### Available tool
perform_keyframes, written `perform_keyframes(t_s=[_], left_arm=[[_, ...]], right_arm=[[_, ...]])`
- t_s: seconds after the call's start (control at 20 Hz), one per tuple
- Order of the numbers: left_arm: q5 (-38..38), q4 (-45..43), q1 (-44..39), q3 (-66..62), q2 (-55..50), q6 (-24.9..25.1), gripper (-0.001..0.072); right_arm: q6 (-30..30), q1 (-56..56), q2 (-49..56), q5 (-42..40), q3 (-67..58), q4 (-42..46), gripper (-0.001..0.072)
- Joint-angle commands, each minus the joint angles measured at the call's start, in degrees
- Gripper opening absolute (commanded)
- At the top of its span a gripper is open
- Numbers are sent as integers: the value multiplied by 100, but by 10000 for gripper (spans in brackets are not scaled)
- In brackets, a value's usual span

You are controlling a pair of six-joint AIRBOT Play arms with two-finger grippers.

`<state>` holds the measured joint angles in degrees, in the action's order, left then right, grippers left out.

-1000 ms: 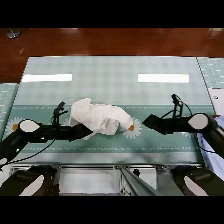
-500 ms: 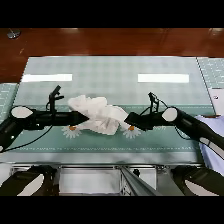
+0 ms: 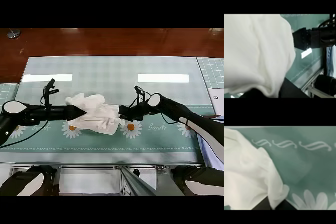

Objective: Fold the shirts.

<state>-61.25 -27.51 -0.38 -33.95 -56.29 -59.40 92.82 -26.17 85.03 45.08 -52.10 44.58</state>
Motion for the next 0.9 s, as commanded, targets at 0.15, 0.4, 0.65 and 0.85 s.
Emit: perform_keyframes(t_s=[0.15, 0.4, 0.65, 0.85], left_arm=[[-107, 321, 1202, -2291, 17, -367, 37], [-262, 68, 1655, -5504, 63, -699, 36], [-452, -2302, 2175, -7010, 699, -1700, 36], [-1029, -3915, 1856, -6863, 1515, -2002, 37]], right_arm=[[323, 732, -509, 1268, -2581, 1816, 24], [260, 1178, -1165, 2267, -6144, 2660, 24], [94, 1178, -2822, 2721, -6728, 3775, 25], [131, 1178, -3823, 3484, -6728, 4806, 25]])
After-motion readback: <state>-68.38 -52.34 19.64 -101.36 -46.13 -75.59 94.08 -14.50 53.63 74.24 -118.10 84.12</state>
